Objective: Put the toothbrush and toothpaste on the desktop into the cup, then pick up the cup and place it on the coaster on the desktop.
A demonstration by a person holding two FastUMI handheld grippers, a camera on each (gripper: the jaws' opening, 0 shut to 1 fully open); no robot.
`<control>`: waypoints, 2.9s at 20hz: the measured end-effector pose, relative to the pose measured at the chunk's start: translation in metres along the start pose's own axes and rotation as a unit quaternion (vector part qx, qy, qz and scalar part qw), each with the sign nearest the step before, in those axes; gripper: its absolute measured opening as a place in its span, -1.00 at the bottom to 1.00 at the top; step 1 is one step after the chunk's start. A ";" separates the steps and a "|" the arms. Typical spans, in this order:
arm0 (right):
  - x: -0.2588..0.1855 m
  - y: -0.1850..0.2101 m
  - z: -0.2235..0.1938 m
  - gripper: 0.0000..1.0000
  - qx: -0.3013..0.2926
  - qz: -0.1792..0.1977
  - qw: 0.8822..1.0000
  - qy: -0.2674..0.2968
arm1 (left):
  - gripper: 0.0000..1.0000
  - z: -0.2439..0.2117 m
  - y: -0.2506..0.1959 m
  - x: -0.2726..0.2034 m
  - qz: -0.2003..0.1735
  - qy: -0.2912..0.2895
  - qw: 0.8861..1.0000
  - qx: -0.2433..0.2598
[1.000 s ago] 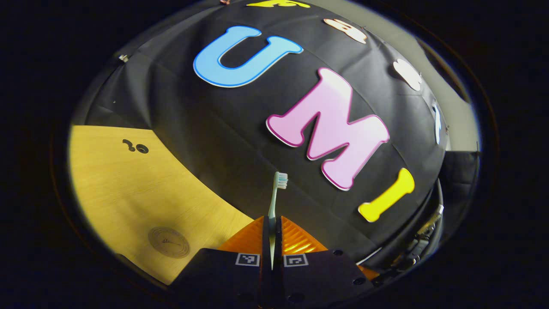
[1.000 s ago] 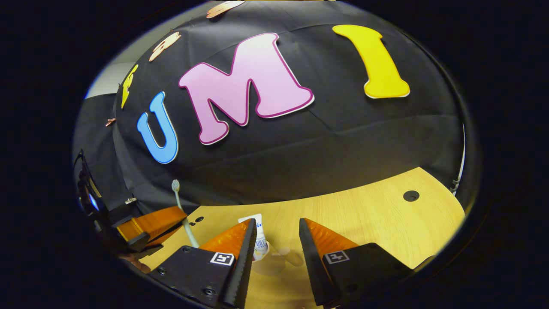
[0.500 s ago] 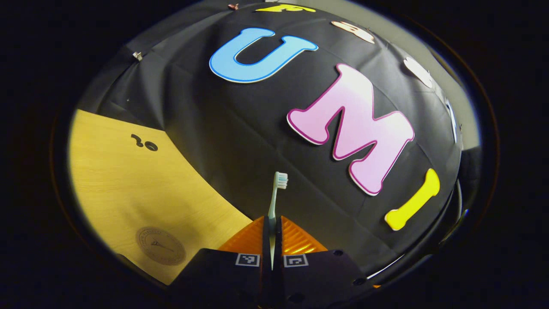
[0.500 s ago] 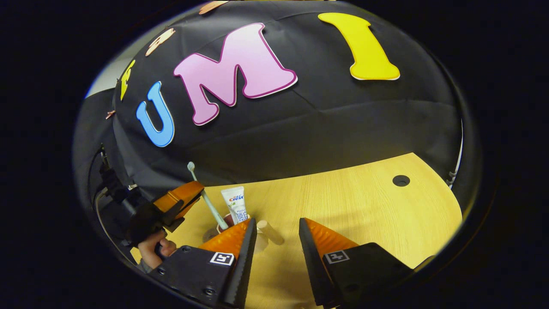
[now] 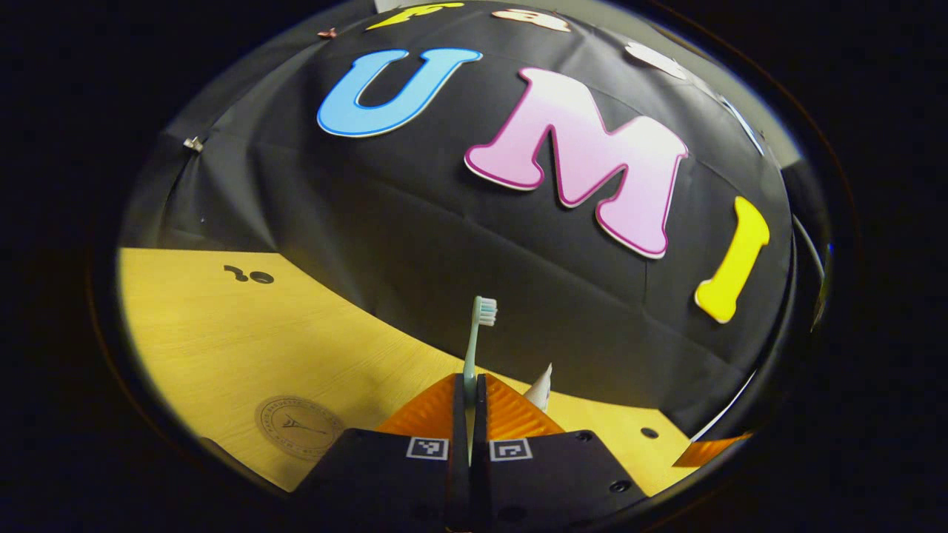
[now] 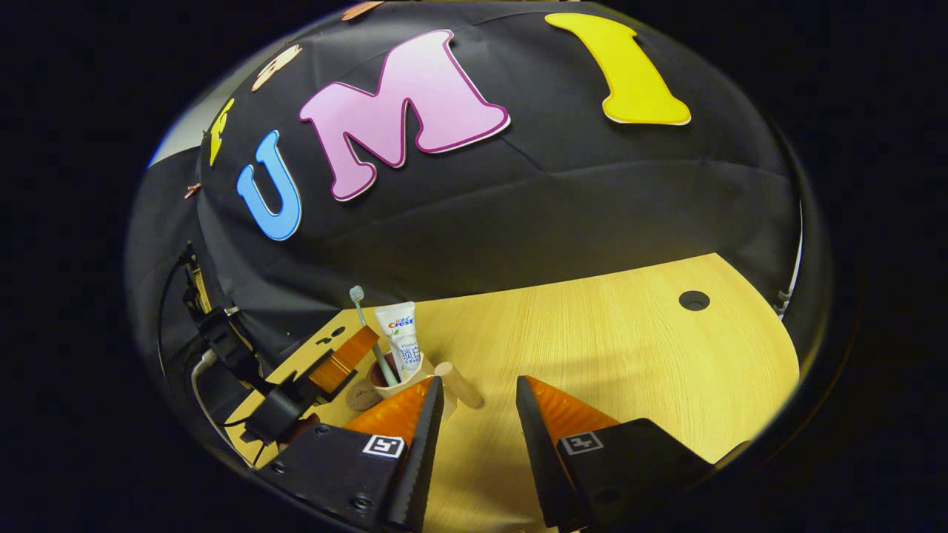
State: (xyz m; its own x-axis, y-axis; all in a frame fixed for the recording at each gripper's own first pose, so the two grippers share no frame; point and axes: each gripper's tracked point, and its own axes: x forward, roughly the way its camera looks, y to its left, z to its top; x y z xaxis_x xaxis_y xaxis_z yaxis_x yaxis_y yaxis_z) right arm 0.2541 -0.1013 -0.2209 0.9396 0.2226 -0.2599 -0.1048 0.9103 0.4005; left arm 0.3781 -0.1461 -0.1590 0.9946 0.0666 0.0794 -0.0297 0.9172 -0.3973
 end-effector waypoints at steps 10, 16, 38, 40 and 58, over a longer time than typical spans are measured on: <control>0.003 -0.003 -0.011 0.22 0.001 0.002 1.000 0.025 | -0.51 -0.017 0.002 -0.009 -0.008 0.018 0.997 0.069; 0.002 0.003 -0.007 0.22 -0.066 0.040 0.995 0.065 | -0.02 0.000 0.015 -0.037 -0.015 0.033 0.996 0.082; 0.092 0.042 -0.050 0.41 -0.347 0.152 0.896 0.233 | 0.51 0.002 0.057 -0.212 -0.025 0.176 0.979 0.098; 0.085 0.049 -0.052 0.30 -0.341 0.158 0.894 0.245 | 0.51 -0.001 0.062 -0.211 -0.020 0.180 0.979 0.095; 0.068 0.082 -0.089 -0.64 -0.327 0.149 0.877 0.320 | 0.51 0.011 0.093 -0.211 -0.016 0.185 0.979 0.085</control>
State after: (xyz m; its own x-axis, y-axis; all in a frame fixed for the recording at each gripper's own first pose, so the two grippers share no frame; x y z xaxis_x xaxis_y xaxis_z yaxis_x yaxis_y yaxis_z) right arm 0.2800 0.0201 -0.2839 0.4854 0.4437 -0.7533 -0.6753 0.7376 -0.0007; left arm 0.1646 -0.0705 -0.2022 0.9624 -0.0820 -0.2590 0.0181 0.9706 -0.2399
